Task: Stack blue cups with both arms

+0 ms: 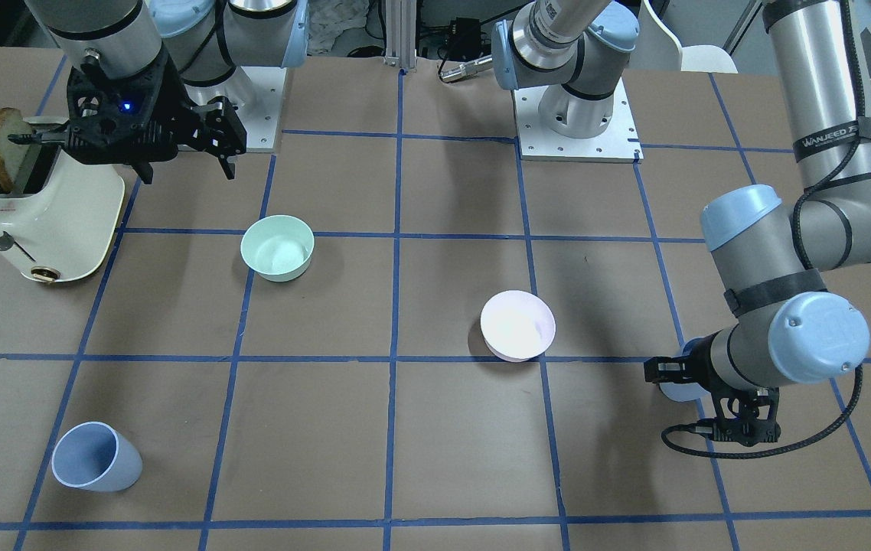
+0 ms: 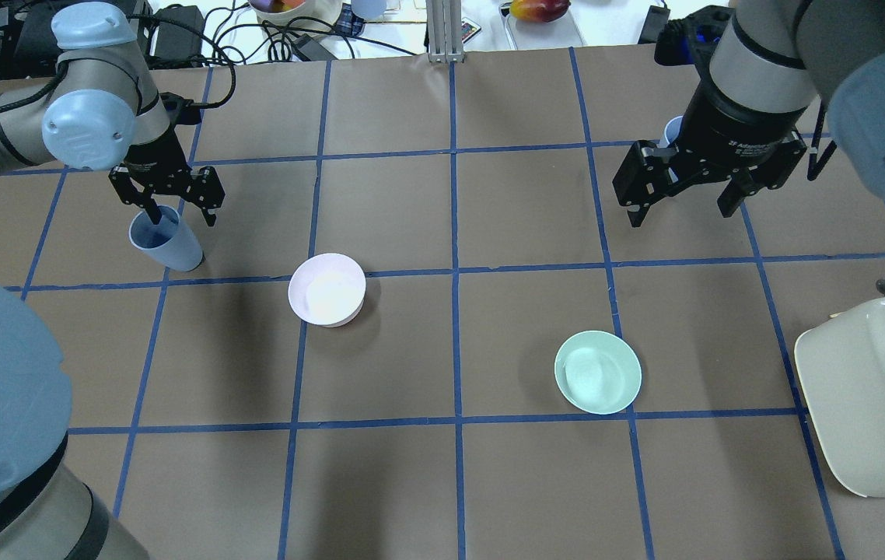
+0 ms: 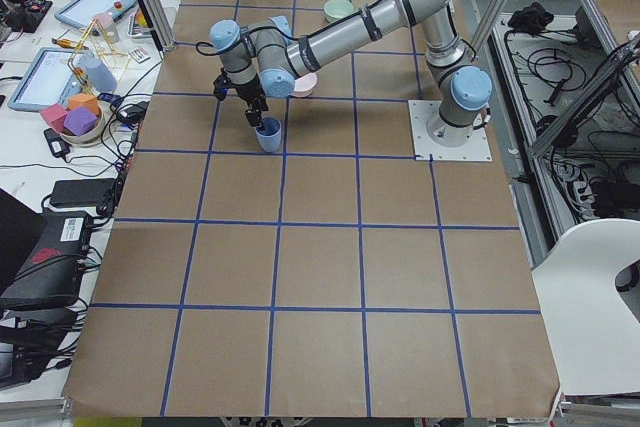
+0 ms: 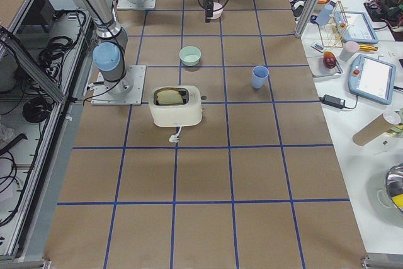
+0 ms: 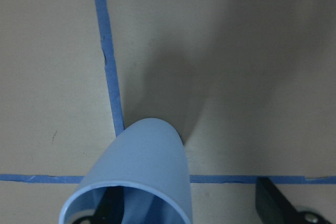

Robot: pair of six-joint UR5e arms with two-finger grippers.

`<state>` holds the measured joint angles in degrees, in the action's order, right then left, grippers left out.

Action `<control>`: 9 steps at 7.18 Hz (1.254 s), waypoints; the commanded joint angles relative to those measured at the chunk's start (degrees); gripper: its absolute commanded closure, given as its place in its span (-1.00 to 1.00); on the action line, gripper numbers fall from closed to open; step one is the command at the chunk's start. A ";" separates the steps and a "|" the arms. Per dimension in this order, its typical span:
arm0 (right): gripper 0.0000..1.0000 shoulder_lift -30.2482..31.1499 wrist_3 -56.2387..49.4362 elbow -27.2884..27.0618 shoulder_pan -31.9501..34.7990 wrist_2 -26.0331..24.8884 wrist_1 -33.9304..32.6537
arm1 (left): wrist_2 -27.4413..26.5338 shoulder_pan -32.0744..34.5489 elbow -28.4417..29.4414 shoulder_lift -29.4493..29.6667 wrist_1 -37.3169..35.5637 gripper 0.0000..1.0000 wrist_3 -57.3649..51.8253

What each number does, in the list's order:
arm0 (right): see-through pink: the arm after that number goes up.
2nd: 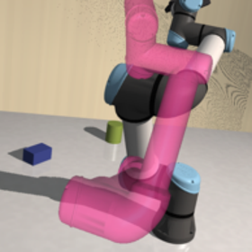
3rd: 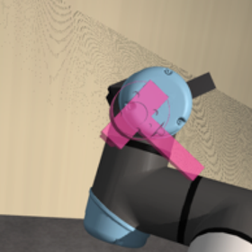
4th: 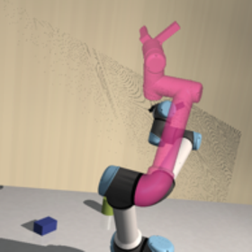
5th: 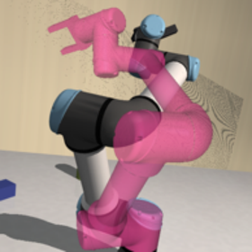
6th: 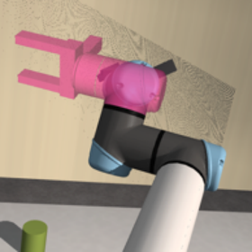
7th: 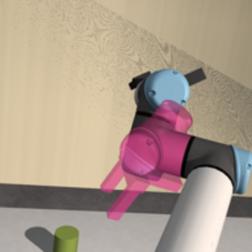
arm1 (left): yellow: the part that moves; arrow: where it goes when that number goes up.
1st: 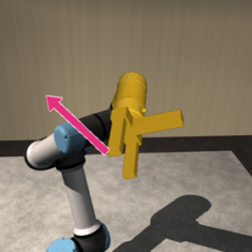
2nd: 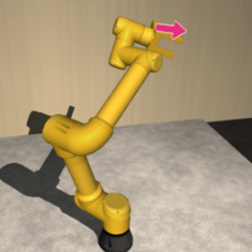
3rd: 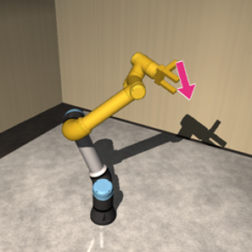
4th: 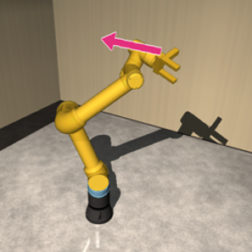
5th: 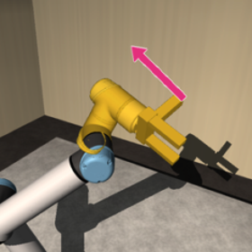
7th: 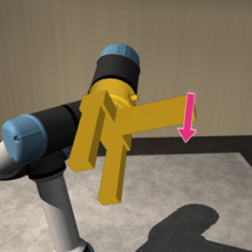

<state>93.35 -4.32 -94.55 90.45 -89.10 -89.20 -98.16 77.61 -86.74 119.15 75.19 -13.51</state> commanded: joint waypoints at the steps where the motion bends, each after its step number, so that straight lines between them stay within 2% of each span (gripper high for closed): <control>1: -1.00 -1.07 -0.16 -0.28 -1.32 -0.98 -5.00 | -0.01 0.00 0.08 -0.32 1.18 1.00 0.15; 2: -1.00 -2.20 -0.08 -0.02 -3.59 -0.64 -5.20 | -0.01 0.00 0.17 -0.84 1.63 1.00 0.24; 3: -1.00 -6.21 -1.56 0.33 -7.88 -0.64 -10.33 | -0.01 0.00 0.86 -1.02 1.80 1.00 0.50; 4: -1.00 -8.43 -6.53 1.03 -12.27 0.06 -12.65 | -0.01 0.00 2.17 -1.28 1.81 1.00 1.64; 5: -1.00 -10.10 -10.76 1.73 -13.88 -0.02 -14.32 | 0.08 0.09 4.80 -0.50 3.02 1.00 5.30; 7: -1.00 -16.59 -11.85 4.44 -14.16 -0.03 -20.12 | 3.22 3.23 11.39 0.74 8.90 1.00 15.57; 8: -1.00 -21.32 -12.12 7.42 -14.16 0.06 -25.27 | 4.28 7.25 12.63 0.82 8.92 1.00 21.54; 9: -1.00 -25.98 -15.77 10.93 -14.16 -0.11 -26.46 | 4.38 11.04 13.52 1.43 8.23 1.00 28.47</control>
<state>73.20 -16.96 -87.62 76.35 -89.14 -112.60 -94.50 84.22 -74.79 120.03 83.48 7.00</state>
